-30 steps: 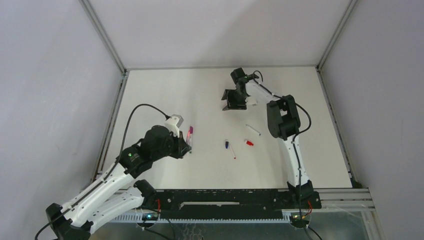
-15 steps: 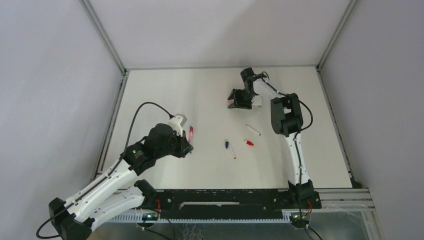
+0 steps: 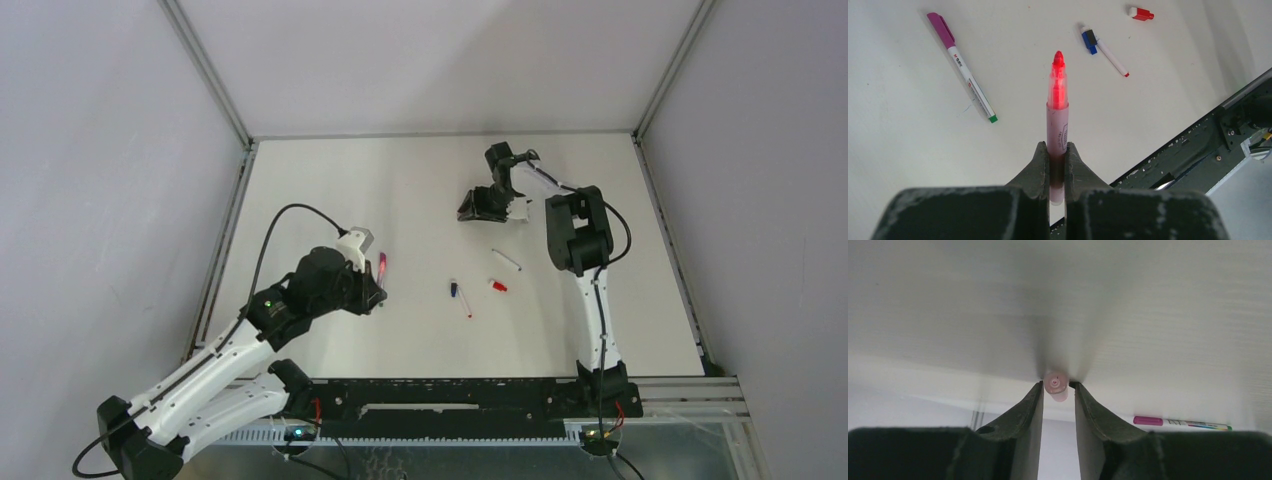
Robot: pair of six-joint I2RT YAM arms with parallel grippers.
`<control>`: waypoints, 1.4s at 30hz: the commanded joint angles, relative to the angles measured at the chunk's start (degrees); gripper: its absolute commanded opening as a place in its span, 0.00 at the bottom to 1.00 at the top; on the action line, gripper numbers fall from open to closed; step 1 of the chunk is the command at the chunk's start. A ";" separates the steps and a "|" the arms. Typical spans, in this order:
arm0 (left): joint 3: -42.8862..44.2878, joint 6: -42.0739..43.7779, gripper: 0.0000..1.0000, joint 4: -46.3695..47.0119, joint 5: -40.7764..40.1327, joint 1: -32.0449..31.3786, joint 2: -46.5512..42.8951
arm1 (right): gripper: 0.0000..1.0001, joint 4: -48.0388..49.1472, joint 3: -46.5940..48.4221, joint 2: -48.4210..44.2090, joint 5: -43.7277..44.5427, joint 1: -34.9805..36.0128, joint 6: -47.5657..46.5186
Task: Insert the pens into the pen caps
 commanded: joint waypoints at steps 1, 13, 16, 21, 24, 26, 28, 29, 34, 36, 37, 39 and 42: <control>1.91 0.66 0.00 1.57 0.51 -0.28 -0.70 | 0.38 -2.17 -3.07 -3.22 2.04 -1.20 -1.64; 0.68 -0.94 0.00 1.65 0.72 -0.29 -3.20 | 0.39 0.33 -11.23 -7.41 1.85 -1.94 -3.73; 0.69 -1.18 0.00 1.77 0.60 -0.29 -3.36 | 0.39 0.06 -11.47 -7.32 1.86 -2.05 -4.21; 0.97 -1.39 0.00 1.90 0.66 -0.25 -2.74 | 0.36 -0.56 -11.01 -7.01 1.95 -1.79 -4.47; 1.00 -1.65 0.00 1.79 0.41 -0.23 -2.93 | 0.30 -0.89 -10.46 -6.51 1.92 -1.55 -4.43; 0.67 -1.96 0.00 1.89 0.02 -0.24 -3.21 | 0.15 -0.58 -10.26 -6.21 1.49 -1.31 -4.41; 0.34 -2.11 0.00 1.91 -0.21 -0.27 -3.47 | 0.02 0.03 -10.10 -5.87 0.82 -1.11 -4.24; 0.26 -2.16 0.00 1.85 -0.21 -0.30 -3.66 | 0.00 0.44 -10.01 -5.77 0.67 -1.00 -4.16; -0.35 -2.59 0.00 1.25 -0.86 -0.30 -5.02 | 0.00 2.33 -10.25 -6.47 -0.57 -0.48 -5.30; -0.80 -2.91 0.00 1.12 -1.12 -0.30 -5.90 | 0.00 3.86 -11.95 -8.10 -1.04 -0.36 -5.97; -0.93 -3.13 0.00 1.12 -1.29 -0.25 -6.25 | 0.00 5.47 -13.58 -9.48 -1.29 -0.30 -6.18; -1.50 -3.45 0.00 1.12 -1.61 -0.26 -7.29 | 0.00 10.84 -17.23 -12.99 -1.06 -0.07 -7.60; -2.12 -3.68 0.00 1.25 -1.63 -0.31 -8.19 | 0.00 21.47 -22.02 -18.79 -3.90 0.70 -15.02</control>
